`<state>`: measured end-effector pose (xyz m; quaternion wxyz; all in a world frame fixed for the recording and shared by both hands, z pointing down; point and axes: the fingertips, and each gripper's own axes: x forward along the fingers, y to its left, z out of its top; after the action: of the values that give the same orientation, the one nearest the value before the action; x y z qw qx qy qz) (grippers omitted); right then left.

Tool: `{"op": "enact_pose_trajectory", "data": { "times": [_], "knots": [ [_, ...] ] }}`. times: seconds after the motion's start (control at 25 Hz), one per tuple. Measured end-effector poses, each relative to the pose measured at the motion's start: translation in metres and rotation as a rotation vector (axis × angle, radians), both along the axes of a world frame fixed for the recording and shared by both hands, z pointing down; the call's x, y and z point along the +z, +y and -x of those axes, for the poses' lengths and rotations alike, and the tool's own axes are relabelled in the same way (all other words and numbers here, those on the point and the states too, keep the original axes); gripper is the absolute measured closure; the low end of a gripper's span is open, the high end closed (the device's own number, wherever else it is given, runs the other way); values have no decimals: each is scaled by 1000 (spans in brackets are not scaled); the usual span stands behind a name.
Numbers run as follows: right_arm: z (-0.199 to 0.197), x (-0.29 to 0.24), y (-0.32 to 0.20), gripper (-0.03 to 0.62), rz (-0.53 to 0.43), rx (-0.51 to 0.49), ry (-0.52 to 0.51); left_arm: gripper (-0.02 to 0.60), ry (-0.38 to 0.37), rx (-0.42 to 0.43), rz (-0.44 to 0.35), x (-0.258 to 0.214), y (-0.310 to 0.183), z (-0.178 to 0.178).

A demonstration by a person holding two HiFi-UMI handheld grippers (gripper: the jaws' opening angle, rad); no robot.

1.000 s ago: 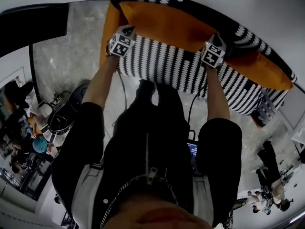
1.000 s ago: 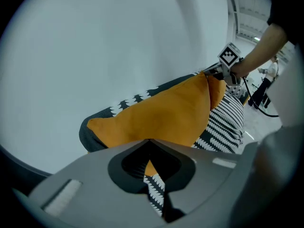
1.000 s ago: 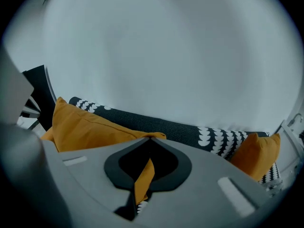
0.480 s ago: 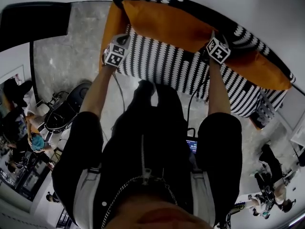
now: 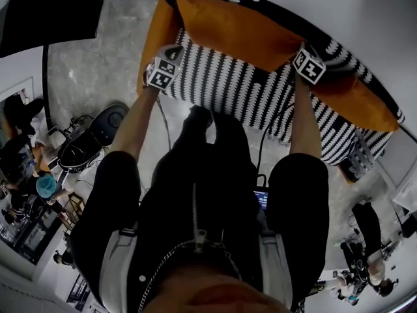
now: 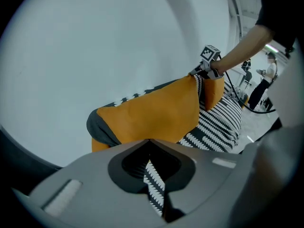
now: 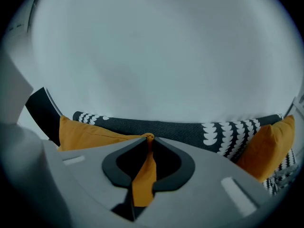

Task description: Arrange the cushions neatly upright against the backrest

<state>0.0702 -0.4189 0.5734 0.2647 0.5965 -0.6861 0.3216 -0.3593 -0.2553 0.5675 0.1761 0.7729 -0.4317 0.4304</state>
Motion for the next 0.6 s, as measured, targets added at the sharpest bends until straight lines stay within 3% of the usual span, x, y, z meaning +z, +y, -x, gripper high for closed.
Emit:
{"op": "enact_pose_trajectory", "data": {
  "times": [0.32, 0.4, 0.48, 0.6],
  "knots": [
    [-13, -4, -11, 548, -36, 97, 58, 571, -2, -9, -18, -11, 4, -12],
    [-14, -7, -9, 530, -38, 121, 28, 571, -1, -8, -18, -13, 10, -14],
    [-18, -18, -5, 464, -61, 128, -5, 571, 1, 0, -19, -15, 17, -18],
    [-22, -39, 15, 470, -110, 119, -20, 571, 22, -2, -36, -20, 30, -24]
  ]
}}
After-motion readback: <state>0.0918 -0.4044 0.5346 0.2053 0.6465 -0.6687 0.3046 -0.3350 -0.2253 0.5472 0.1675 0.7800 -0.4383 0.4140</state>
